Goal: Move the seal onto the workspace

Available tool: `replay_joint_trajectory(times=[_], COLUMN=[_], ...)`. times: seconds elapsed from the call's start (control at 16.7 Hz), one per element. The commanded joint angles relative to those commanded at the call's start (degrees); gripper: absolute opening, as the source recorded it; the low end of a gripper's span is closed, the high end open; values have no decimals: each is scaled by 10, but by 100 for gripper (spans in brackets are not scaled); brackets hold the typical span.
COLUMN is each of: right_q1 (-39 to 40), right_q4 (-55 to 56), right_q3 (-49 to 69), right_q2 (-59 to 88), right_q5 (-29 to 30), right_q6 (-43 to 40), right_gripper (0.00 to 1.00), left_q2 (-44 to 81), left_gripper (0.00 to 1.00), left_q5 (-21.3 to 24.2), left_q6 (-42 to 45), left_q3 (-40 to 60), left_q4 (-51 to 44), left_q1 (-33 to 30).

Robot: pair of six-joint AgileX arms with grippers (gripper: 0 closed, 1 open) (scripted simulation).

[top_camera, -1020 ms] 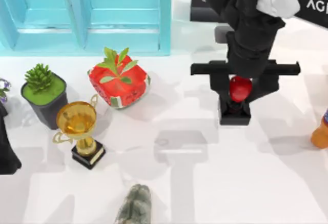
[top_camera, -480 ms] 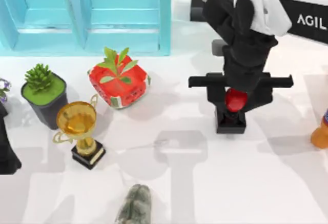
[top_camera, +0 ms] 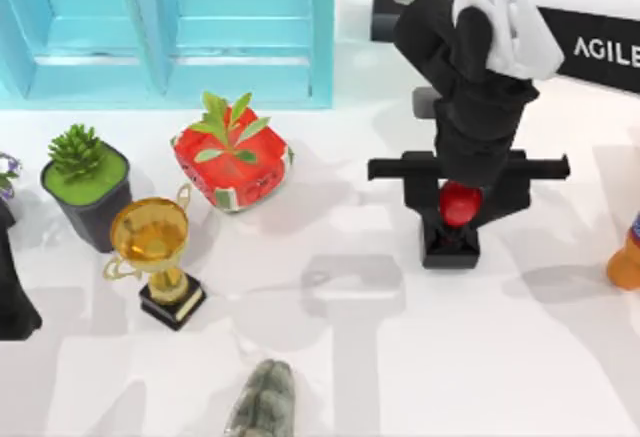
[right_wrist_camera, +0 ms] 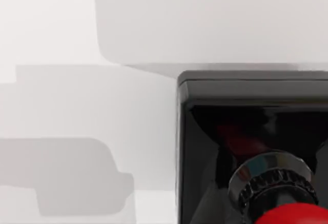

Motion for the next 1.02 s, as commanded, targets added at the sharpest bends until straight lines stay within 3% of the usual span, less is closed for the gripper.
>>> replay_joint_trajectory(times=[0.6,1.02], right_q1=[0,0], right_q4=[0,0], right_q3=[0,0], right_q2=[0,0], right_q5=[0,0], right_q6=[0,0], right_gripper=[98,100], left_q2=[0,0], left_gripper=[100,100], left_q5=[0,0], left_q6=[0,0], left_q3=[0,0], left_q4=[0,0], left_q1=[0,0])
